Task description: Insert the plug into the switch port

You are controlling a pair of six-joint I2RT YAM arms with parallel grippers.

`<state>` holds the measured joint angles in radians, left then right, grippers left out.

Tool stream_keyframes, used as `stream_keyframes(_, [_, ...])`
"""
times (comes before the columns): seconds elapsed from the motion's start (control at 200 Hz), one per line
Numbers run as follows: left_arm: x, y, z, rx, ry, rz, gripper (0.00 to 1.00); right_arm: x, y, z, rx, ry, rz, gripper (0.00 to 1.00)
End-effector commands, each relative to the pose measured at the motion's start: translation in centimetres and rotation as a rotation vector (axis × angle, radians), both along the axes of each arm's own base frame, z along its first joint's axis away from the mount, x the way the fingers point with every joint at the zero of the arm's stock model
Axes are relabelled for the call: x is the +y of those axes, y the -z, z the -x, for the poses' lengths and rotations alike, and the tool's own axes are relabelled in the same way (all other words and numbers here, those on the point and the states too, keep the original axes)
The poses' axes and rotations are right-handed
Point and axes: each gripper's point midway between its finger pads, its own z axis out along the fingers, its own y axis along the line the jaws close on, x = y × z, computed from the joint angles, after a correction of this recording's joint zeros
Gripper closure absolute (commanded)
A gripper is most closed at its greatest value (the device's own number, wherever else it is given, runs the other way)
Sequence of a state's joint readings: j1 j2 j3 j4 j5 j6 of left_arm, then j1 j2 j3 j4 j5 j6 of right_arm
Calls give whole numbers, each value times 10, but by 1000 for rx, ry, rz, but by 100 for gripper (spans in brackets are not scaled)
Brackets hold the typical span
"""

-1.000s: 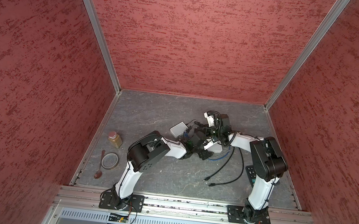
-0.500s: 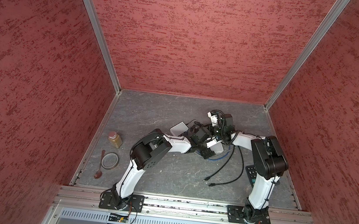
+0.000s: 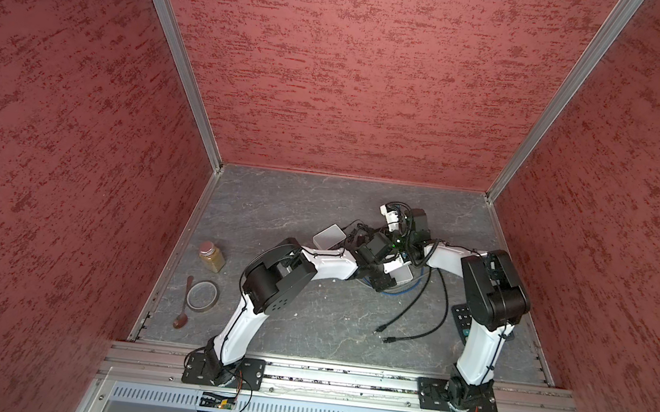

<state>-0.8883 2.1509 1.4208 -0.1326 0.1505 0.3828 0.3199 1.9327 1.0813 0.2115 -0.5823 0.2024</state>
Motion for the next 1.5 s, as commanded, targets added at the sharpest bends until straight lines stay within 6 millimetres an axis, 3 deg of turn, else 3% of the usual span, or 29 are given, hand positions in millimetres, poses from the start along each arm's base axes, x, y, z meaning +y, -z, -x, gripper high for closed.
stream_keyframes(0.0, [16,40,-2,38,-51,-122,23,22,-2,18,28,-64,-22,100])
stream_keyframes(0.271, [20,43,-1,53,-46,-168,23,22,-3,17,26,-63,-25,100])
stream_keyframes(0.466, [23,41,-3,40,-54,-177,43,22,-5,15,22,-60,-30,100])
stream_keyframes(0.556, [23,36,-7,12,-76,-159,47,22,-6,14,20,-55,-31,100])
stream_keyframes(0.802, [22,-1,-18,-92,-131,-71,49,15,-10,4,7,8,-33,100])
stream_keyframes(0.977, [24,-32,-13,-154,-118,-27,49,11,-15,-5,-3,58,-53,100])
stream_keyframes(1.272, [22,-58,26,-134,-36,51,49,8,-24,-16,-22,108,-93,100])
stream_keyframes(1.493, [39,-45,67,-56,-31,39,49,6,-20,-17,-20,119,-78,100])
